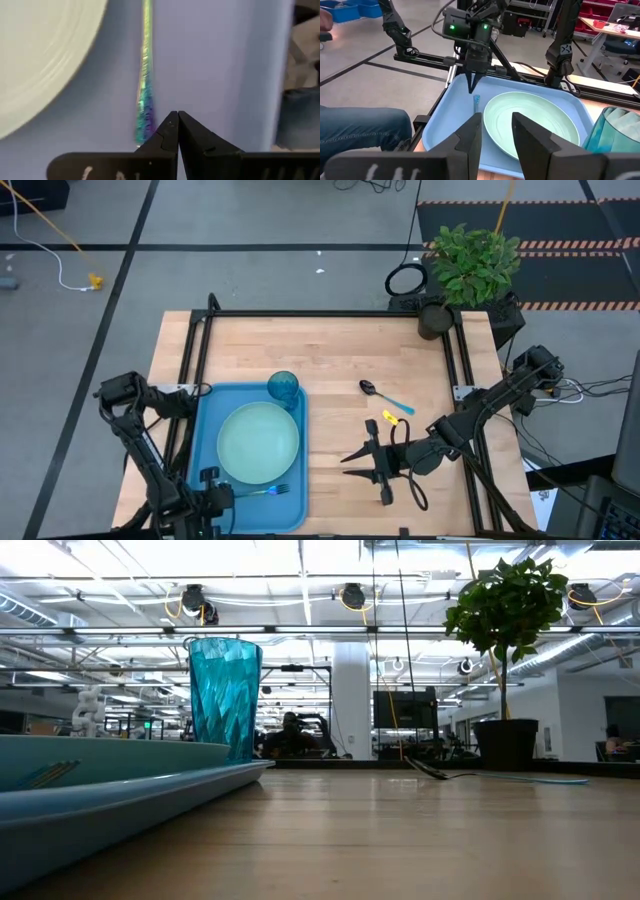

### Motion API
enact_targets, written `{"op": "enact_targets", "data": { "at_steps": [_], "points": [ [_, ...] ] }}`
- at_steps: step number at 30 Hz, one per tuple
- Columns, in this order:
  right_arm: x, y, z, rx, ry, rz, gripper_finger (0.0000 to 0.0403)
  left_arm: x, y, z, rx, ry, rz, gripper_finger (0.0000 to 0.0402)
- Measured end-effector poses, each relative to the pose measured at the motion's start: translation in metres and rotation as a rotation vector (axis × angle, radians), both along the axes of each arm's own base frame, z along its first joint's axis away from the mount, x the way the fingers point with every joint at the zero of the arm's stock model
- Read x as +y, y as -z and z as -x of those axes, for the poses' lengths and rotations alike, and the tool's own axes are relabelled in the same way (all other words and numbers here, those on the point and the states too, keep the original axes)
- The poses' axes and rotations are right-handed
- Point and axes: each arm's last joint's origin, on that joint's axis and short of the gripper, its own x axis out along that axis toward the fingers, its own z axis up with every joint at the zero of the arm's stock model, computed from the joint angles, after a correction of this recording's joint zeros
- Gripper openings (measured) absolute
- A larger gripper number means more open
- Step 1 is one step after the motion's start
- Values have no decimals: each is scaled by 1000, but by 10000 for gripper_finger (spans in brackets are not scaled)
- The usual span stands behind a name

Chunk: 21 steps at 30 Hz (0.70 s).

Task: Pick and place plate/cup/fork/spoon on tray
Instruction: Put the blue fork on the blue tray to the bottom of the green plate

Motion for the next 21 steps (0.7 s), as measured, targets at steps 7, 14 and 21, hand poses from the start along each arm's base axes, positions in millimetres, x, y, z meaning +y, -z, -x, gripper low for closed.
{"op": "enact_targets", "data": {
  "at_steps": [7,14,21],
  "points": [
    [0,0,0,0,0,1,100,10,18,11,31,-49,-34,7],
    [0,0,0,-1,-1,7,100,16,27,14,13,-54,-28,8],
    [0,0,0,3,-2,10,100,17,28,14,13,-55,-41,8]
  ]
}}
